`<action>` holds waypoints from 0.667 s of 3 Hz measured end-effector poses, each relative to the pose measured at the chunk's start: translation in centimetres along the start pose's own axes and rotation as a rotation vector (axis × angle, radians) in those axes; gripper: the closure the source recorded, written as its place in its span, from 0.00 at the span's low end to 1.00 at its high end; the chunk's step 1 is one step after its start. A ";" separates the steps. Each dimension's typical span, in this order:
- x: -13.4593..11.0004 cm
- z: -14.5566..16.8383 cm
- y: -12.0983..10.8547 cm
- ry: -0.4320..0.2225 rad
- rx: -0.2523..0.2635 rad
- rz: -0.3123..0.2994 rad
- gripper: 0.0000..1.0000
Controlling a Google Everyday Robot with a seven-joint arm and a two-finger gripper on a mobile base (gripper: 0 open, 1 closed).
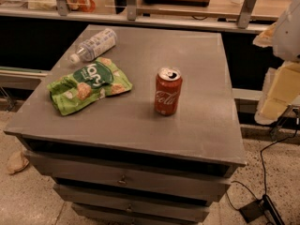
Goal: Pick coke can
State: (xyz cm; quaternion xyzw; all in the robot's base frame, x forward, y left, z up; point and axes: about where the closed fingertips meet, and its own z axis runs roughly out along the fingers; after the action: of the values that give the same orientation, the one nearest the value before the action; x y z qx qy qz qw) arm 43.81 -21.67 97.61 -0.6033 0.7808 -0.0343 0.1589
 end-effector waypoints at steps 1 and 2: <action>0.0 0.0 0.0 0.000 0.000 0.000 0.00; -0.1 0.1 0.0 -0.014 0.001 0.015 0.00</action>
Offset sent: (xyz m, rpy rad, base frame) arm 0.0022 0.0049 -0.0068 0.0778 0.0135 -0.0474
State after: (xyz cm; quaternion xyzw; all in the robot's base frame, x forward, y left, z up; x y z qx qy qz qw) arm 43.87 -21.52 97.59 -0.5976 0.7841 -0.0291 0.1649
